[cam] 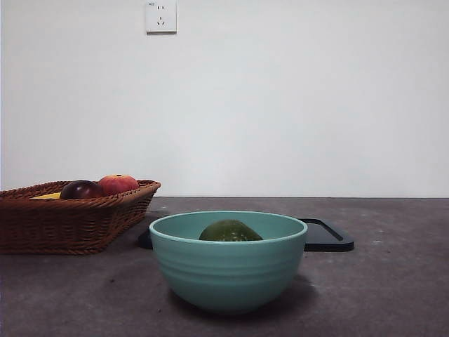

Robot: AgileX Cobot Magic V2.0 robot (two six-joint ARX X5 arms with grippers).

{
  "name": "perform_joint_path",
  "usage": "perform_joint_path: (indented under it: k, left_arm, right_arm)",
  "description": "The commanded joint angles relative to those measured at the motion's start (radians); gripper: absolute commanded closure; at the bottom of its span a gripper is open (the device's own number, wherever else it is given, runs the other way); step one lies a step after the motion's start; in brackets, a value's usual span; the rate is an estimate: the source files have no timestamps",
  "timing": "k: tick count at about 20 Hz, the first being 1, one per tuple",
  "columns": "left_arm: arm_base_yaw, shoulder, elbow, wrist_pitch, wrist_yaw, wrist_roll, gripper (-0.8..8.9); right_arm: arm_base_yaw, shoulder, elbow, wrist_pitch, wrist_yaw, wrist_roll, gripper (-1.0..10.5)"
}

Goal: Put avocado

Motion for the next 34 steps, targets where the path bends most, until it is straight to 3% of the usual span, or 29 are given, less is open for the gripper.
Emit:
perform_joint_path:
  k: [1, 4, 7, 13, 17, 21, 28, 34]
  left_arm:
    - [-0.009, -0.087, -0.06, -0.012, -0.002, -0.024, 3.14]
    - [-0.009, -0.192, -0.124, -0.029, -0.002, -0.037, 3.14]
    - [-0.009, -0.233, -0.143, -0.045, -0.002, -0.036, 3.14]
    - [-0.009, -0.234, -0.143, -0.057, -0.002, -0.037, 3.14]
    - [-0.009, -0.234, -0.143, -0.057, -0.002, -0.036, 3.14]
    - [-0.009, -0.234, -0.143, -0.057, -0.002, -0.036, 3.14]
    - [-0.009, -0.234, -0.143, -0.057, -0.002, -0.036, 3.14]
    - [-0.009, -0.234, -0.143, -0.057, -0.002, -0.036, 3.14]
  right_arm:
    - [0.004, 0.006, 0.018, -0.02, -0.006, 0.011, 3.8]
    - [0.02, 0.016, 0.018, -0.059, -0.006, 0.011, 3.8]
    - [0.125, 0.07, 0.018, -0.061, -0.002, 0.019, 4.3]
    - [0.455, 0.312, 0.026, 0.047, 0.19, 0.15, 4.6]
    - [0.577, 0.574, 0.13, -0.034, 0.32, 0.193, 4.6]
    - [0.608, 0.803, 0.249, -0.137, 0.426, 0.185, 4.6]
    - [0.606, 1.026, 0.269, -0.133, 0.444, 0.142, 4.7]
    - [0.607, 1.08, 0.269, -0.096, 0.404, 0.141, 8.7]
